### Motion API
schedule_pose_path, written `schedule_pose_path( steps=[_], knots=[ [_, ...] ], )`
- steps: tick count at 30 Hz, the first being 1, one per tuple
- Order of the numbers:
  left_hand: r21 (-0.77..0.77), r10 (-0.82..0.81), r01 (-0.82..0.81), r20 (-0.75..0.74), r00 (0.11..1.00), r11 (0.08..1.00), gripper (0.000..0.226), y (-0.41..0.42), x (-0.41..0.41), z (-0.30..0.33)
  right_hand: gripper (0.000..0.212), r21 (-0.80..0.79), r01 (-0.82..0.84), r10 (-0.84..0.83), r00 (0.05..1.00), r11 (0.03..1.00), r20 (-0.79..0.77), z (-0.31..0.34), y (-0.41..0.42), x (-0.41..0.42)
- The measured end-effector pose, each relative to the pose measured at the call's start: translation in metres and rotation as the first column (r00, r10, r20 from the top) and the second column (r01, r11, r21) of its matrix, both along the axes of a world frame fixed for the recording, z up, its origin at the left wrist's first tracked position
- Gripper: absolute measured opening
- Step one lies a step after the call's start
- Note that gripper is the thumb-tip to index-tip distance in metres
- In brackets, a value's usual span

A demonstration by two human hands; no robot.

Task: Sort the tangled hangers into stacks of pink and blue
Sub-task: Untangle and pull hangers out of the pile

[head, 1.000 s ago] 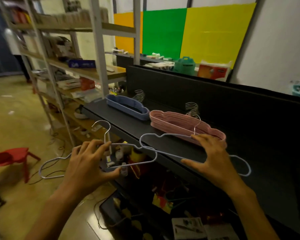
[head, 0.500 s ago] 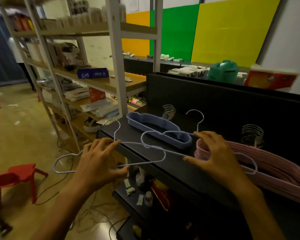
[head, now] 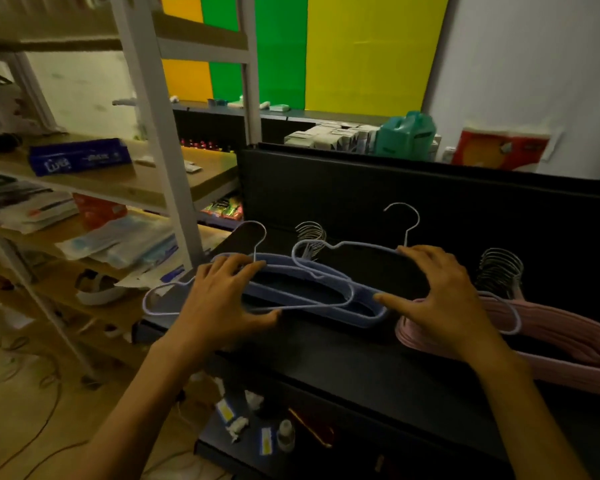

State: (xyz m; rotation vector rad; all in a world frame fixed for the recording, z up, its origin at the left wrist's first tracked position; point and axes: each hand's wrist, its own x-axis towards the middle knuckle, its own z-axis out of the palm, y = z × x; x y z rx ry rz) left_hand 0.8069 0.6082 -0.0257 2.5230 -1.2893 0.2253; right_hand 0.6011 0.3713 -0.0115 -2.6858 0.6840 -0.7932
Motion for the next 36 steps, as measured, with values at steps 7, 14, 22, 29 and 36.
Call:
schedule_pose_path(
  steps=[7, 14, 22, 29, 36],
  knots=[
    [0.003, -0.266, 0.266, -0.027, 0.964, 0.964, 0.085, -0.04, 0.046, 0.004, 0.081, -0.019, 0.202, -0.201, 0.979, 0.979, 0.034, 0.003, 0.011, -0.003],
    [0.001, -0.456, 0.457, -0.054, 0.888, 0.89, 0.082, -0.062, 0.055, 0.002, 0.082, -0.006, 0.336, -0.335, 0.941, 0.942, 0.041, 0.003, 0.03, -0.01],
    [0.02, -0.47, 0.471, -0.037, 0.882, 0.882, 0.084, -0.068, 0.051, 0.0, 0.082, -0.017, 0.384, -0.382, 0.922, 0.923, 0.056, 0.0, 0.047, -0.019],
    [0.023, -0.447, 0.448, -0.055, 0.893, 0.894, 0.085, -0.06, 0.043, 0.0, 0.083, -0.017, 0.369, -0.368, 0.928, 0.929, 0.054, 0.001, 0.048, -0.029],
    [0.054, -0.256, 0.253, 0.058, 0.965, 0.966, 0.073, -0.023, 0.042, 0.01, 0.084, -0.019, 0.305, -0.305, 0.952, 0.952, 0.001, -0.001, 0.048, -0.019]
  ],
)
